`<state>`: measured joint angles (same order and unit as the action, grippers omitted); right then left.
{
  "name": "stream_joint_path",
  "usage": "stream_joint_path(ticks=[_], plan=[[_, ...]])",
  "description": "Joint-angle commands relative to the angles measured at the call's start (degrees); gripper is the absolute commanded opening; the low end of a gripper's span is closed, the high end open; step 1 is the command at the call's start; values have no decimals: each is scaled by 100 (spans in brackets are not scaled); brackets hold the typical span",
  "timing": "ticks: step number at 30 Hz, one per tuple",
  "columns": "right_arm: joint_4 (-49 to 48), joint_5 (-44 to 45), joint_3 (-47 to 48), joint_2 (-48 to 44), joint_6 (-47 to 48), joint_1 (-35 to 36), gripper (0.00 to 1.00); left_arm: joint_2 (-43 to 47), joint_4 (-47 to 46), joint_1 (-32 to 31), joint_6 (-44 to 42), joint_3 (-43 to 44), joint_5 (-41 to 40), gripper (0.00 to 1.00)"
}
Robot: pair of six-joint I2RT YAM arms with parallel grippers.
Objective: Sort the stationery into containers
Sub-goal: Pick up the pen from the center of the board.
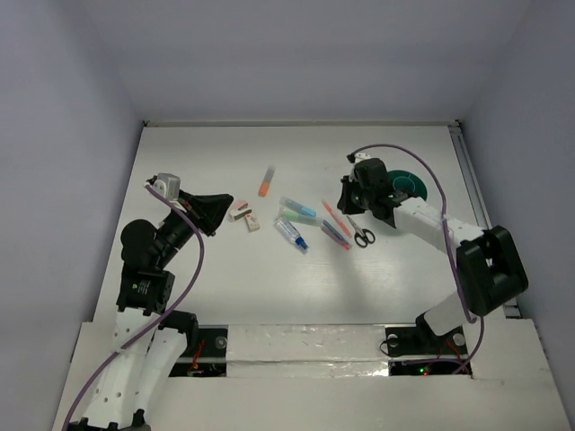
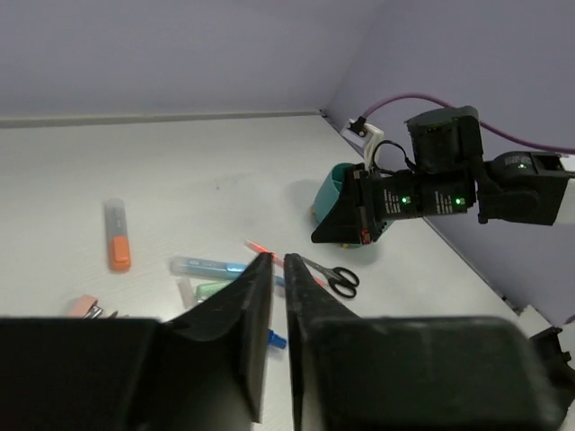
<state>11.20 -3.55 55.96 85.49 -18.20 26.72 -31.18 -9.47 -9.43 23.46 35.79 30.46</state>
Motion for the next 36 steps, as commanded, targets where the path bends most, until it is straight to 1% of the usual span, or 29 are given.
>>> stream_joint_path(ticks=[1,2,3,4,5,7,9,11,13,20,23,26,27,28,29,31,34,36], plan=[[22,65,581,422,360,53,4,86,-81,-32,-70,165,-154,7],[14,91,721,529,404,53,11,103,-55,-32,-79,182,-189,0],[75,109,827,634,483,53,19,121,-2,-32,-96,191,-276,0],[145,92,950,853,518,53,33,130,24,-32,-114,209,-312,0],[180,65,1125,951,571,53,40,147,33,-32,-105,200,-330,0],[285,48,1363,1318,747,53,48,156,33,-32,-105,192,-348,0],[532,-5,1731,1575,861,53,48,165,33,-32,-96,183,-356,3],[803,-31,1952,1821,984,53,48,165,33,-32,-96,183,-365,11],[910,-128,2155,2163,1063,53,48,182,51,-32,-105,174,-374,16],[1155,4,2532,2612,1222,105,45,165,-2,-32,-96,156,-321,24],[1296,56,2691,2797,1283,228,44,173,-2,-32,-96,156,-321,26],[1463,319,2779,2990,1380,299,42,174,7,-32,-96,156,-330,27],[1516,607,2858,3052,1406,299,41,165,7,-32,-105,156,-321,27],[1569,732,2893,3096,1407,299,37,165,-2,-32,-105,156,-312,27],[1613,846,2920,3174,1424,299,35,173,-2,-32,-105,148,-304,27],[1666,1101,3007,3245,1468,299,32,182,-2,-32,-96,156,-303,28],[1640,1181,3052,3333,1547,299,30,182,-2,-32,-96,156,-286,28],[1666,1208,3096,3412,1573,299,26,191,-2,-32,-96,156,-286,28]])
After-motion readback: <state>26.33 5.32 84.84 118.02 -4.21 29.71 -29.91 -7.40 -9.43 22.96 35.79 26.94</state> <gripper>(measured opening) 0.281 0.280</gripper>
